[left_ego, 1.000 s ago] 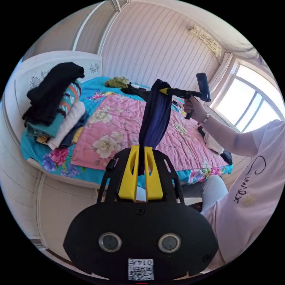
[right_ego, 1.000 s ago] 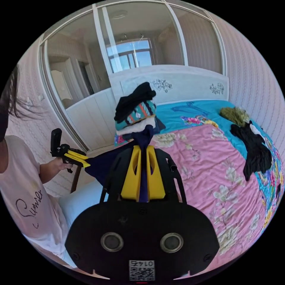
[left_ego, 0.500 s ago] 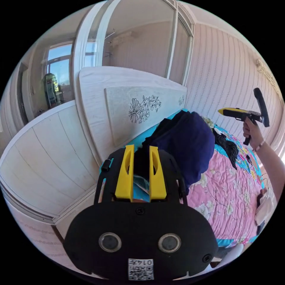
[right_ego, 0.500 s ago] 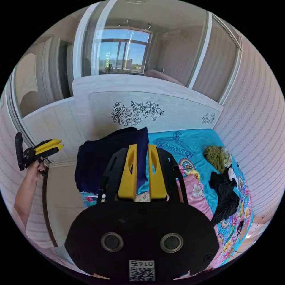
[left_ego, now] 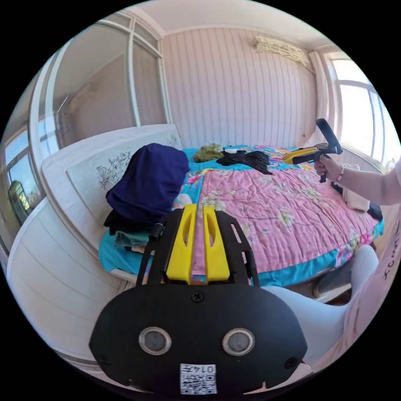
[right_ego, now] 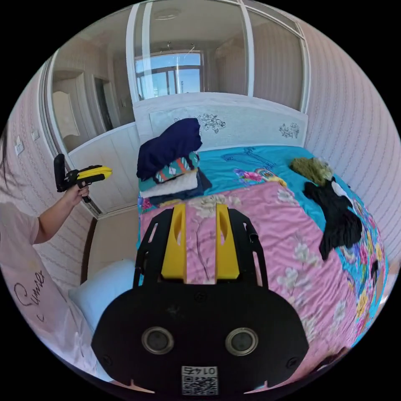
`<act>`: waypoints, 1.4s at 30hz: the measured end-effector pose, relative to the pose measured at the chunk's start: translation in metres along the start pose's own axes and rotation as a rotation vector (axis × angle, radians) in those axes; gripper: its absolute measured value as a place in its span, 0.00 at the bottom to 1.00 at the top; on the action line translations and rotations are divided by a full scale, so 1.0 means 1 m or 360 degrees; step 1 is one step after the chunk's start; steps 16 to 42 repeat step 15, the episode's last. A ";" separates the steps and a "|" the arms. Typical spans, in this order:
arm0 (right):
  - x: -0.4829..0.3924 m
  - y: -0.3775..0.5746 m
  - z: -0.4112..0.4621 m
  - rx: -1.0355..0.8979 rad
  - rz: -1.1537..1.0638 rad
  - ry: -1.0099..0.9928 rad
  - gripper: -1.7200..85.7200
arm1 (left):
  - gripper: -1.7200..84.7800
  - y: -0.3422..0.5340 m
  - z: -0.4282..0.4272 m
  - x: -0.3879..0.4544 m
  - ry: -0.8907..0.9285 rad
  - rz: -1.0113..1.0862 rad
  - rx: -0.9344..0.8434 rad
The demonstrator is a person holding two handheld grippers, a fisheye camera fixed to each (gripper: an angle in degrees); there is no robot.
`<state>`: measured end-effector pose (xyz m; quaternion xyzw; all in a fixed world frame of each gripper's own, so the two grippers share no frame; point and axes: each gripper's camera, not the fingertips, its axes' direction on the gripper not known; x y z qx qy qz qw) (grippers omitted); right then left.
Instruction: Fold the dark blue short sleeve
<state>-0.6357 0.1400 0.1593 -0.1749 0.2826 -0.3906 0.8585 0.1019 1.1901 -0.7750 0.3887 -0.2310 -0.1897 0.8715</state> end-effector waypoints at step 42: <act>-0.110 0.683 -0.233 -0.0210 0.1564 0.1254 0.16 | 0.09 -0.045 0.073 0.617 0.1473 0.0899 0.0008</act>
